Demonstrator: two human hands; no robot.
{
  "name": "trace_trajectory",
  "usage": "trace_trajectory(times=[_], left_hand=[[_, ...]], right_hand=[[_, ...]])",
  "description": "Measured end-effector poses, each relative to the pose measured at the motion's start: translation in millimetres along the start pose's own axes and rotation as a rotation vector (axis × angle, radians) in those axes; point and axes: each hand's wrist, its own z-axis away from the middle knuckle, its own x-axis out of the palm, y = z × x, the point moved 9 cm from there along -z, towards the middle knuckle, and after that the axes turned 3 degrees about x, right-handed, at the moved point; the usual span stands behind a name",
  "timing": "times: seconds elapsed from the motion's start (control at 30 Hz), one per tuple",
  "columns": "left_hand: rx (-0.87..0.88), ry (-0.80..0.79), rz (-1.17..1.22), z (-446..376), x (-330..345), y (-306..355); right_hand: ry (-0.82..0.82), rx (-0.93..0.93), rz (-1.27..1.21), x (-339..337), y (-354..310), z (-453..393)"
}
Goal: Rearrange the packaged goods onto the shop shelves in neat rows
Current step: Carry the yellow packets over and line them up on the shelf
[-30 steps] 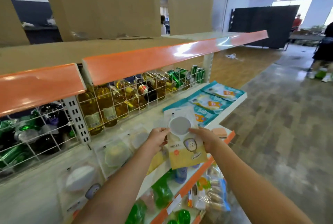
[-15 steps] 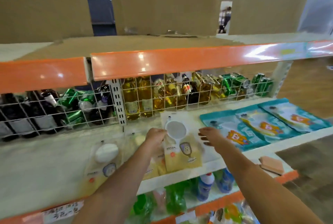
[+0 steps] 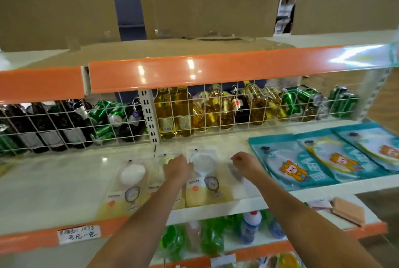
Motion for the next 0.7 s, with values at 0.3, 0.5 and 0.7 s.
trace_trajectory(times=[0.3, 0.5, 0.7], left_hand=[[0.09, 0.051, -0.209, -9.1, 9.3, 0.1], [0.102, 0.032, -0.186, -11.6, 13.0, 0.8], [0.109, 0.042, -0.166, -11.9, 13.4, 2.9]], right_hand=[[-0.011, 0.016, 0.073, 1.4, 0.1, -6.8], [0.002, 0.022, 0.194, 5.6, -2.7, -9.4], [0.017, 0.007, 0.283, 7.4, -6.9, -8.9]])
